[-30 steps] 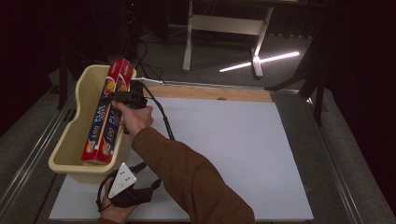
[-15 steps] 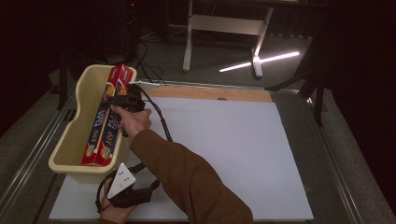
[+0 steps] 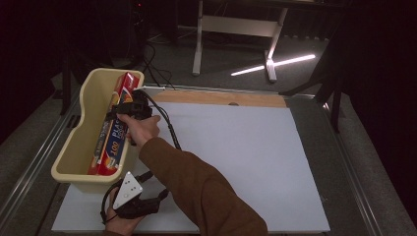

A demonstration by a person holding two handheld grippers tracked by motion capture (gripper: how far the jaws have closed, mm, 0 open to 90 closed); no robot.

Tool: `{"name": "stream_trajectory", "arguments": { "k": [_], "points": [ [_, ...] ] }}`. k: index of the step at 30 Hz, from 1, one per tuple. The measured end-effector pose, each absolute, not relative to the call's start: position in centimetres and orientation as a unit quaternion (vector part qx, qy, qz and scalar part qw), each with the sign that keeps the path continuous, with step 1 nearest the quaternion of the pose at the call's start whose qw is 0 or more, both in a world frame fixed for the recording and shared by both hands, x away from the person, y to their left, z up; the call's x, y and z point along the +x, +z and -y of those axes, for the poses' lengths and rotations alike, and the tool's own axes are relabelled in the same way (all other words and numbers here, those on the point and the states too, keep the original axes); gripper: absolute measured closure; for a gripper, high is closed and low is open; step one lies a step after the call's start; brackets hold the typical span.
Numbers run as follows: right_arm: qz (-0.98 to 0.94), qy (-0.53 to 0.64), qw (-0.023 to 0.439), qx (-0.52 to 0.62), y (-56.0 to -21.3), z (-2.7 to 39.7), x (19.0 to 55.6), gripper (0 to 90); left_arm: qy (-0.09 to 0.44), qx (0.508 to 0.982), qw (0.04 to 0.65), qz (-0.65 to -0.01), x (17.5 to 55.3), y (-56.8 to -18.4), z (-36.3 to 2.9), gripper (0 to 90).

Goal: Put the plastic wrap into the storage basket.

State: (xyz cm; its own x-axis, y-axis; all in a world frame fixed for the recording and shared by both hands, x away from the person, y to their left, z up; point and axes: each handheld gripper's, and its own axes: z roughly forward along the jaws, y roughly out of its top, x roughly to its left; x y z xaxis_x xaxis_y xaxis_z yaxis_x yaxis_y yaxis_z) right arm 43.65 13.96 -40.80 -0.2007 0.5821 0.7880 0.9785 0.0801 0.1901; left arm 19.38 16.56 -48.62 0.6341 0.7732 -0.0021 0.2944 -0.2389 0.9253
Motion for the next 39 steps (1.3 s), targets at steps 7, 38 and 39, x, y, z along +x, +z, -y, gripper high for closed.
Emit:
{"name": "stream_trajectory", "arguments": {
  "k": [7,38,39],
  "points": [
    [0.696,-0.36,0.269,-0.56,-39.9,-13.5,43.5,33.4,0.236,0.752,0.503,-0.355,19.4,-48.6,-16.5,26.9],
    [0.808,-0.411,0.123,-0.404,-36.5,-4.7,40.3,35.3,0.249,0.753,0.495,-0.355,19.4,-48.6,-16.3,27.0],
    [0.81,-0.413,0.116,-0.4,-36.5,-4.1,40.2,35.5,0.249,0.754,0.493,-0.354,19.4,-48.6,-16.2,27.0]
  ]
}}
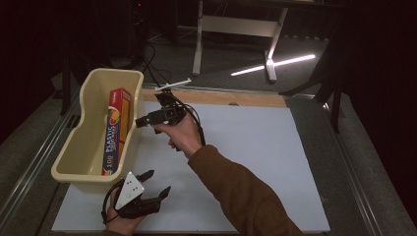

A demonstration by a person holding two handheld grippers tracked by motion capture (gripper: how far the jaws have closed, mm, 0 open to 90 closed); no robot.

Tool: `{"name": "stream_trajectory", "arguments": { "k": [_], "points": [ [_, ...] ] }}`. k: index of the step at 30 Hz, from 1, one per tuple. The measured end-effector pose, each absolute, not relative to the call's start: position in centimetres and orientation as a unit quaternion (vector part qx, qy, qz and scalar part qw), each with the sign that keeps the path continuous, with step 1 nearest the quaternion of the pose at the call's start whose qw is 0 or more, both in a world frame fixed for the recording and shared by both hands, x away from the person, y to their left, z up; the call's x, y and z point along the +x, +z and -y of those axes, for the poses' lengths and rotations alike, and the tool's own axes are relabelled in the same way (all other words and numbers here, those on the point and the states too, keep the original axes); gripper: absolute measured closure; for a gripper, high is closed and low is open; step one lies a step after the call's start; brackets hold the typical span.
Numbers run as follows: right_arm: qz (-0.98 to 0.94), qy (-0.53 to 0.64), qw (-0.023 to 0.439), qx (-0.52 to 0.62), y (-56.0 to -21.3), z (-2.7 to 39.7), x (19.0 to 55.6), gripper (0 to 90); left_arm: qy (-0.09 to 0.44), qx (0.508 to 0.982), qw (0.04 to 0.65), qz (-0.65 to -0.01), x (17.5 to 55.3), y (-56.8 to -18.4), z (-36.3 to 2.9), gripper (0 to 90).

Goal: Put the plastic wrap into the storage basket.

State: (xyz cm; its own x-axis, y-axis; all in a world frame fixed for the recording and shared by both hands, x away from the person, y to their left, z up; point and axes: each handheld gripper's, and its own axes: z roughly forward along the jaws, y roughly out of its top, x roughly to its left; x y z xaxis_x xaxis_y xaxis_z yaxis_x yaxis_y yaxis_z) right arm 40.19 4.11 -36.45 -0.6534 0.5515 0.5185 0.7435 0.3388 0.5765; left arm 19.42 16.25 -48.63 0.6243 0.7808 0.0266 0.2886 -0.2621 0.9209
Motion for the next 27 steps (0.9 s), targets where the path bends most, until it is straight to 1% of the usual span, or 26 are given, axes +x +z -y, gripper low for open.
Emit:
{"name": "stream_trajectory", "arguments": {
  "k": [9,11,15,18,21,27],
  "points": [
    [0.836,-0.41,0.01,-0.364,-37.4,0.5,38.5,37.1,0.254,0.755,0.489,-0.354,19.5,-48.6,-16.2,27.0],
    [0.841,-0.409,-0.008,-0.355,-37.7,1.6,37.9,38.3,0.254,0.755,0.49,-0.354,19.5,-48.6,-16.1,27.0],
    [0.844,-0.41,-0.031,-0.343,-38.4,3.7,36.8,44.4,0.254,0.756,0.488,-0.353,19.5,-48.6,-16.1,27.0],
    [0.847,-0.408,-0.059,-0.337,-39.2,5.5,35.9,45.3,0.255,0.757,0.487,-0.354,19.6,-48.6,-16.0,27.0],
    [0.846,-0.41,-0.081,-0.331,-40.2,7.3,35.1,43.4,0.255,0.756,0.487,-0.355,19.6,-48.6,-16.1,27.0],
    [0.852,-0.397,-0.127,-0.317,-42.3,10.4,33.3,34.7,0.255,0.755,0.484,-0.361,19.7,-48.6,-16.2,27.0]
  ]
}}
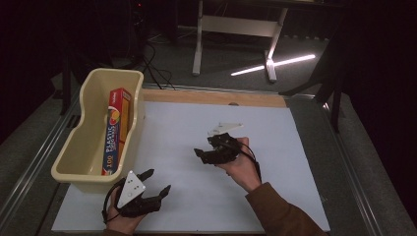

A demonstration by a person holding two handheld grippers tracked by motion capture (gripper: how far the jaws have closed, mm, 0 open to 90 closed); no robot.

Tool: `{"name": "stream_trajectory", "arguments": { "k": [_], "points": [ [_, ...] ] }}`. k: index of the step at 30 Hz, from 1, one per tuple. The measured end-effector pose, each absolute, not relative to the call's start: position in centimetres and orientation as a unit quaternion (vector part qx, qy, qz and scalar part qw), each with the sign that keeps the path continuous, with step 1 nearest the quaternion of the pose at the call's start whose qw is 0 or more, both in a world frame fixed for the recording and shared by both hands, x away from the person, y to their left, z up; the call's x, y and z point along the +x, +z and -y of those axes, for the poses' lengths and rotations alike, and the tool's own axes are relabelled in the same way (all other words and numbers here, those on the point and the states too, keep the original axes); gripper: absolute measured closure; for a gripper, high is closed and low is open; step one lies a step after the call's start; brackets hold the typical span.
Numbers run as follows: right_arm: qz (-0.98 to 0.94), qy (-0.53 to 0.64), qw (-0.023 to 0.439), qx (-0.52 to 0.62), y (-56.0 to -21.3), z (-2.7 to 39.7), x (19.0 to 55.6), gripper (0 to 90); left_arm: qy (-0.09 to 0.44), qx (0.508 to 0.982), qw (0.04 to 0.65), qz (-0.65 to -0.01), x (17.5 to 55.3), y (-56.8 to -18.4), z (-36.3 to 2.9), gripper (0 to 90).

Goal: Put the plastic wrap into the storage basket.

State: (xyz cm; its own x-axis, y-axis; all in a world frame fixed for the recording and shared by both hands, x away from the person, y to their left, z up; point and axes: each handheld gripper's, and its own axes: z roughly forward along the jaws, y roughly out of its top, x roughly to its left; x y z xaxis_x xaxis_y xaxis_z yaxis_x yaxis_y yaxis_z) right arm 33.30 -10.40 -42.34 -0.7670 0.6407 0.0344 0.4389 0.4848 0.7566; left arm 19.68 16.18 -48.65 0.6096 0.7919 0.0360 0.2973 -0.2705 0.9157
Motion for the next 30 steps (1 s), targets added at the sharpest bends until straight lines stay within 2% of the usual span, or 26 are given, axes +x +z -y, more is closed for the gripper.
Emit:
{"name": "stream_trajectory", "arguments": {
  "k": [4,15,19,22,30],
  "points": [
    [-0.852,0.4,0.152,0.302,-43.3,12.5,32.1,30.6,0.255,0.754,0.482,-0.366,19.7,-48.7,-16.2,27.0],
    [-0.842,0.418,0.174,0.291,-45.9,18.7,29.6,27.0,0.257,0.751,0.478,-0.375,19.9,-48.8,-16.3,27.2],
    [-0.821,0.445,0.174,0.312,-46.6,21.2,28.8,27.5,0.256,0.751,0.479,-0.376,19.9,-48.8,-16.3,27.1],
    [-0.811,0.457,0.173,0.321,-47.2,22.7,28.1,31.2,0.258,0.75,0.479,-0.376,20.0,-48.8,-16.3,27.1],
    [-0.792,0.473,0.197,0.333,-48.2,26.4,25.6,29.7,0.259,0.749,0.477,-0.38,20.2,-48.9,-16.4,27.1]
  ]
}}
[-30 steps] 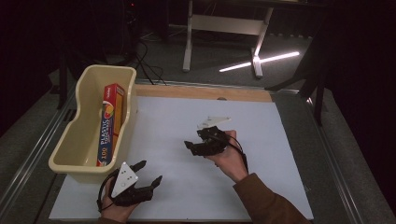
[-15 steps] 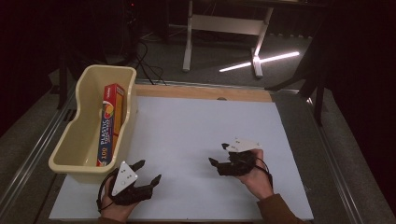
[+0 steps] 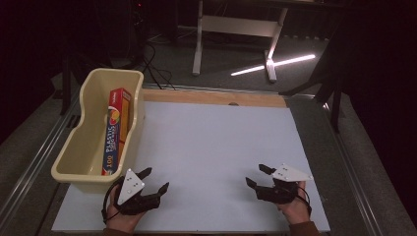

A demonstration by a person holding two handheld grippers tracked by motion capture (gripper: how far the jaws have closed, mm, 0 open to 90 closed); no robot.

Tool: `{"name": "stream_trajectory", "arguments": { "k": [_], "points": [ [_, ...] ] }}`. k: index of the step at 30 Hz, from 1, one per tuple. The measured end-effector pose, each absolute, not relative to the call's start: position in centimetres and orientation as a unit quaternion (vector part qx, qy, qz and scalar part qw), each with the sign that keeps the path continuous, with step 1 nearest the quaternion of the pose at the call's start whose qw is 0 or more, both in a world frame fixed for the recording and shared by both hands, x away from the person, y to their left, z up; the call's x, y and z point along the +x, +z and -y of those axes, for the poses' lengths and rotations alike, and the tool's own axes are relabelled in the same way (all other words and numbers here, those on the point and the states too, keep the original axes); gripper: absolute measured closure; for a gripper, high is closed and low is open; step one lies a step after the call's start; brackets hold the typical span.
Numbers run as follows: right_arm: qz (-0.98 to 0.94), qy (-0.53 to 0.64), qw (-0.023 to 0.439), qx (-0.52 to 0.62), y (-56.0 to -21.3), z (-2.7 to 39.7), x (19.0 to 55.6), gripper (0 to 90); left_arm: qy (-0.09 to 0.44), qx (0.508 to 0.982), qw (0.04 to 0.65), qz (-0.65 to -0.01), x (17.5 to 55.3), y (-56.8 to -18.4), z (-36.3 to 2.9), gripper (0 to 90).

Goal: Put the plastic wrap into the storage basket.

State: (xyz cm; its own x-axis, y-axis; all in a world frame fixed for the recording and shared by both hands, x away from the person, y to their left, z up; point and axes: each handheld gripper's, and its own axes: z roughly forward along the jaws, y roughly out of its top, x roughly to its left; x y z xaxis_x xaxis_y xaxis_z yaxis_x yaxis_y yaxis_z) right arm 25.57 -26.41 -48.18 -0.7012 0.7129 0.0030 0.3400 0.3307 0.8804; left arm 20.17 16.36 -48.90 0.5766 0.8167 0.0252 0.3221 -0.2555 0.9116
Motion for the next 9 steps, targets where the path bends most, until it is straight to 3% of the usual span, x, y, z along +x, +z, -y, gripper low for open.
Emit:
{"name": "stream_trajectory", "arguments": {
  "k": [9],
  "points": [
    [-0.786,0.479,0.204,0.333,-48.39,27.39,25.14,27.3,0.257,0.753,0.474,-0.378,20.36,-49.0,-16.0,27.1]
  ]
}}
